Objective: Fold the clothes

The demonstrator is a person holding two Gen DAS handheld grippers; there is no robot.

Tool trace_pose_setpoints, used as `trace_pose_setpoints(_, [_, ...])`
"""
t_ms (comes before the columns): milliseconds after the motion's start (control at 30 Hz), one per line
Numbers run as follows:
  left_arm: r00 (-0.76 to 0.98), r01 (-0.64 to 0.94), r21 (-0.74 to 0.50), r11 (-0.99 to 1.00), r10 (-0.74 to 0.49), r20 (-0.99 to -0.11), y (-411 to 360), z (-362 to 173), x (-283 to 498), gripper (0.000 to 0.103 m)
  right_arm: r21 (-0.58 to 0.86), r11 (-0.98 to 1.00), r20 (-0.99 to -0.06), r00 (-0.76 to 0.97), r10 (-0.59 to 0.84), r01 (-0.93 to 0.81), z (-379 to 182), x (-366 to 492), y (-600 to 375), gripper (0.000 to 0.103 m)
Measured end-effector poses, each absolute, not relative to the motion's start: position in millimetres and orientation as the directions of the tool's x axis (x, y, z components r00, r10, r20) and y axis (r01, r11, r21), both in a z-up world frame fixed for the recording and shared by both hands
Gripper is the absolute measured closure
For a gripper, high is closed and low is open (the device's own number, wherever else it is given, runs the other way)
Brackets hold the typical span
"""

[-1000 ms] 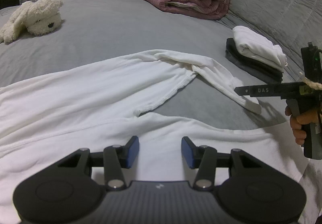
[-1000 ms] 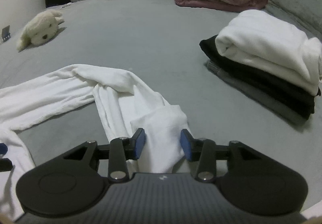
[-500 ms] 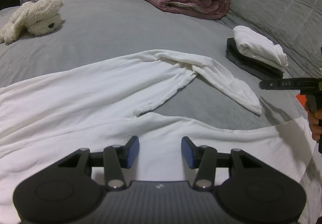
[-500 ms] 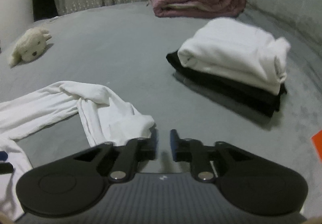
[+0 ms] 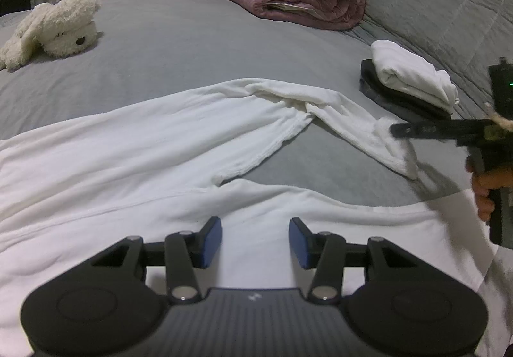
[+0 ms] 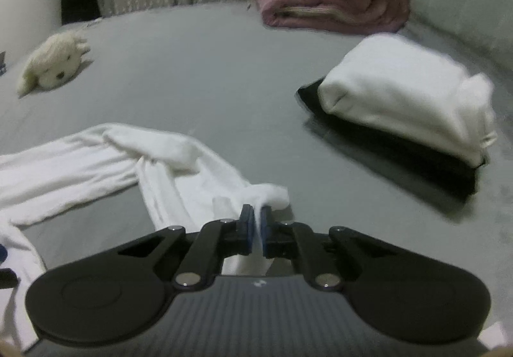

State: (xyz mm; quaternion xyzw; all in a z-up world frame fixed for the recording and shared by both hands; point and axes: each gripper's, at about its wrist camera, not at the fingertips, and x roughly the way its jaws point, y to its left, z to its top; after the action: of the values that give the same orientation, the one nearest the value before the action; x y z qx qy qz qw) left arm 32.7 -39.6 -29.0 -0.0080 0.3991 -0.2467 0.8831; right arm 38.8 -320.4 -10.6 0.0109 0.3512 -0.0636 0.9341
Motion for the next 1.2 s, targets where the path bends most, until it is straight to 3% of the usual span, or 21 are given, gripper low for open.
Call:
trace_pose_setpoints(167, [0.558,0.429,-0.21,0.878,-0.441,-0.703,-40.8,-28.3,31.9,0.055,-0.037,0.979,-0.605,0.775,-0.182,0.2,8.2,14.6,-341.5,0.099])
trace_pose_setpoints(433, [0.558,0.433,-0.204,0.878,-0.439,-0.704,-42.1,-27.4,30.9,0.055,0.025,0.947,-0.631,0.739,-0.234,0.321,0.8,-0.9,-386.3,0.095])
trace_pose_setpoints(533, [0.558,0.434,-0.202,0.878,-0.438,-0.705,-42.8,-28.0,31.1,0.055,0.038,0.953,-0.643,0.737,-0.207,0.301,0.9,1.3,-384.2,0.069])
trace_pose_setpoints(567, [0.558,0.434,-0.202,0.878,-0.438,-0.705,-43.0,-28.2,30.8,0.055,0.04,0.955,-0.647,0.736,-0.199,0.293,0.8,2.5,-383.0,0.051])
trace_pose_setpoints(700, [0.56,0.438,-0.194,0.878,-0.436,-0.705,-43.5,-28.5,30.1,0.055,0.052,0.953,-0.679,0.71,-0.186,0.299,-10.8,16.7,-383.7,0.049])
trace_pose_setpoints(767, [0.56,0.439,-0.193,0.877,-0.436,-0.705,-43.4,-28.4,30.1,0.055,0.047,0.952,-0.697,0.693,-0.187,0.304,-19.2,23.8,-385.3,0.049])
trace_pose_setpoints(833, [0.559,0.44,-0.195,0.877,-0.437,-0.704,-42.8,-28.4,30.5,0.055,0.031,0.956,-0.718,0.672,-0.182,0.292,-29.3,30.8,-383.1,0.073])
trace_pose_setpoints(867, [0.559,0.441,-0.195,0.876,-0.438,-0.704,-42.5,-28.5,30.7,0.055,0.01,0.96,-0.719,0.67,-0.187,0.279,-31.4,32.2,-379.7,0.091])
trace_pose_setpoints(900, [0.559,0.441,-0.196,0.876,-0.439,-0.704,-42.2,-28.5,30.9,0.055,-0.02,0.963,-0.714,0.671,-0.202,0.269,-31.3,33.7,-376.4,0.1])
trace_pose_setpoints(1200, [0.559,0.441,-0.196,0.876,-0.438,-0.704,-43.8,-28.5,31.8,0.055,-0.37,0.885,-0.537,0.712,-0.452,0.284,-2.3,53.2,-372.2,0.1])
